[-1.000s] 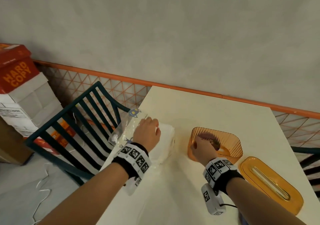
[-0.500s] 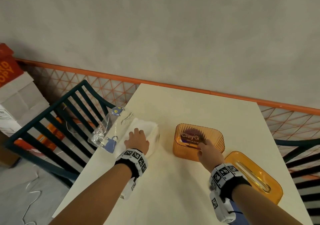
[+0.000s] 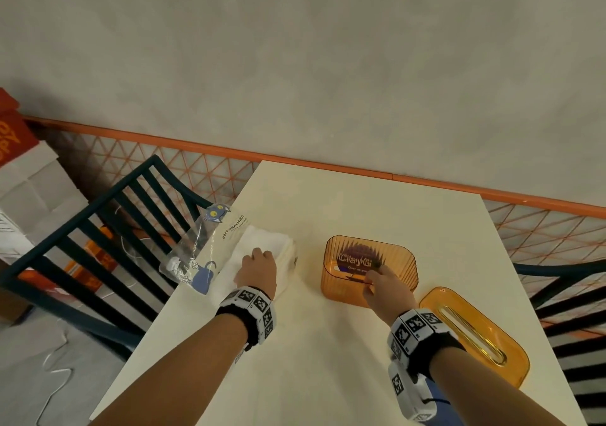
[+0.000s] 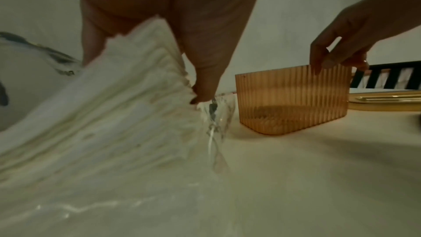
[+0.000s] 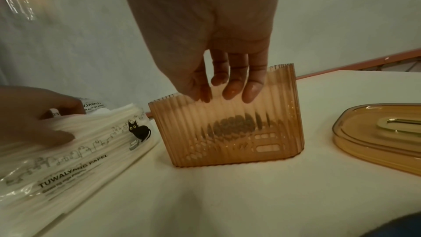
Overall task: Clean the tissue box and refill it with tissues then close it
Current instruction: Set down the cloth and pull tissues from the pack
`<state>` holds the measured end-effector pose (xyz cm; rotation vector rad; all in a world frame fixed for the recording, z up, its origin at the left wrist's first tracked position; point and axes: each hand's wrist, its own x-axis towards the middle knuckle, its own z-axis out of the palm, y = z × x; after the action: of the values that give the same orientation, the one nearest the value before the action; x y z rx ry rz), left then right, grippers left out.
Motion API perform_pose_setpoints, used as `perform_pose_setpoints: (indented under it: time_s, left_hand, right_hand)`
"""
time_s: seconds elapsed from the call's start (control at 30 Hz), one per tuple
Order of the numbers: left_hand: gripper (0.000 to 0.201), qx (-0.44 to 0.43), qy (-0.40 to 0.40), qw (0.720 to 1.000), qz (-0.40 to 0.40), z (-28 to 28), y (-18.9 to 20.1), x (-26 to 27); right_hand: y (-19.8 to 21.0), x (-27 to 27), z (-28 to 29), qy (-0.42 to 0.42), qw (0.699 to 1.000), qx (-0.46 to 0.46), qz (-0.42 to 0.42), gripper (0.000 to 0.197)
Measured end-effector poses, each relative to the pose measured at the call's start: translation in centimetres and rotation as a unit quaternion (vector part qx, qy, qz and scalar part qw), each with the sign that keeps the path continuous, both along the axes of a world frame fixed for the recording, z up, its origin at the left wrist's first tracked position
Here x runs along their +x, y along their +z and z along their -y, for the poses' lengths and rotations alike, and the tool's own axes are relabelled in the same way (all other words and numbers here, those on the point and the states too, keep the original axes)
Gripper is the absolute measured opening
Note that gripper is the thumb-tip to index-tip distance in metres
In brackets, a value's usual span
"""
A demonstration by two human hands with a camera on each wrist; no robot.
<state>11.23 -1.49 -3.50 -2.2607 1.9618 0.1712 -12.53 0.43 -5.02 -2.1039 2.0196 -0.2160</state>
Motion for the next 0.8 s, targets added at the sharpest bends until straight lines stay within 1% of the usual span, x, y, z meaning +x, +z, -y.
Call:
perform_pose_setpoints:
  time_s: [0.1, 0.23, 0.43, 0.6, 0.7, 0.8]
  left_hand:
    - [0.038, 0.005, -0.014, 0.999, 0.040, -0.1, -0.2, -0.5]
    - [0.033, 0.005, -0.031, 0.998, 0.057, -0.2, 0.1, -0.4]
    - [0.029, -0.018, -0.045, 0.998, 0.033, -0.1, 1.0, 1.2]
    - [0.026, -0.017, -0.057, 0.998, 0.037, -0.4, 1.1, 1.3]
    - [0.028, -0.036, -0.069, 0.996, 0.031, 0.0, 2.9, 1.6]
    - [0.028, -0.076, -0.066, 0.995, 0.002, 0.5, 5.9, 2.2]
  right_hand:
    - [-0.1, -0.1, -0.1, 0.001, 1.000, -0.004, 0.004, 0.024]
    - [-0.1, -0.2, -0.2, 0.007, 1.000, -0.011, 0.007, 0.024]
    - [0.4, -0.1, -0.2, 0.011, 1.000, -0.011, -0.002, 0.026]
    - [1.1, 0.1, 0.1, 0.009, 1.000, 0.010, 0.001, 0.027]
    - [2.3, 0.7, 0.5, 0.007, 0.999, 0.020, 0.038, 0.027]
    - [4.2, 2.1, 1.5, 0.014, 0.993, 0.026, 0.116, 0.027]
